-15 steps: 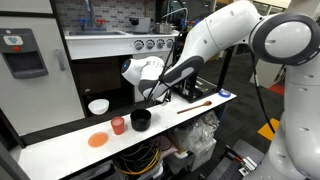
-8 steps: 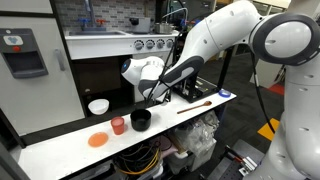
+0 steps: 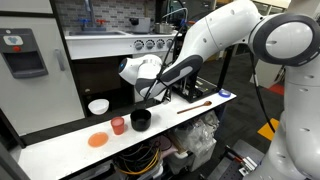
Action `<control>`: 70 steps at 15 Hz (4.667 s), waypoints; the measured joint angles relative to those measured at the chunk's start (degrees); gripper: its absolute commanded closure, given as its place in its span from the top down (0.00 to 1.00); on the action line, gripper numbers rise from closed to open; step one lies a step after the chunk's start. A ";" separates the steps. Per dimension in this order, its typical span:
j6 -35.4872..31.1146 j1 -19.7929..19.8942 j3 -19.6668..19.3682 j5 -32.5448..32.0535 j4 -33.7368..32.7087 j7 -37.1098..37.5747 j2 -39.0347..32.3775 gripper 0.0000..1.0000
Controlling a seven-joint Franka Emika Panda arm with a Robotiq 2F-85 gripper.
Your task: Pour the contents of the white cup into the bowl
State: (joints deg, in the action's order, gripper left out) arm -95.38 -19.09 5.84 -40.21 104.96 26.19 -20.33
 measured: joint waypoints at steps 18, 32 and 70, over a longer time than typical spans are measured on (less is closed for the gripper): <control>19.47 -7.37 0.57 -5.05 -24.87 2.80 -19.95 0.02; 33.78 -15.52 0.47 -16.12 -40.46 -9.74 -30.99 0.02; 40.17 -17.16 0.59 -32.27 -42.41 -52.09 -37.57 0.02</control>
State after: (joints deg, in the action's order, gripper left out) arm -55.22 -36.26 6.43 -72.49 62.55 -25.90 -57.90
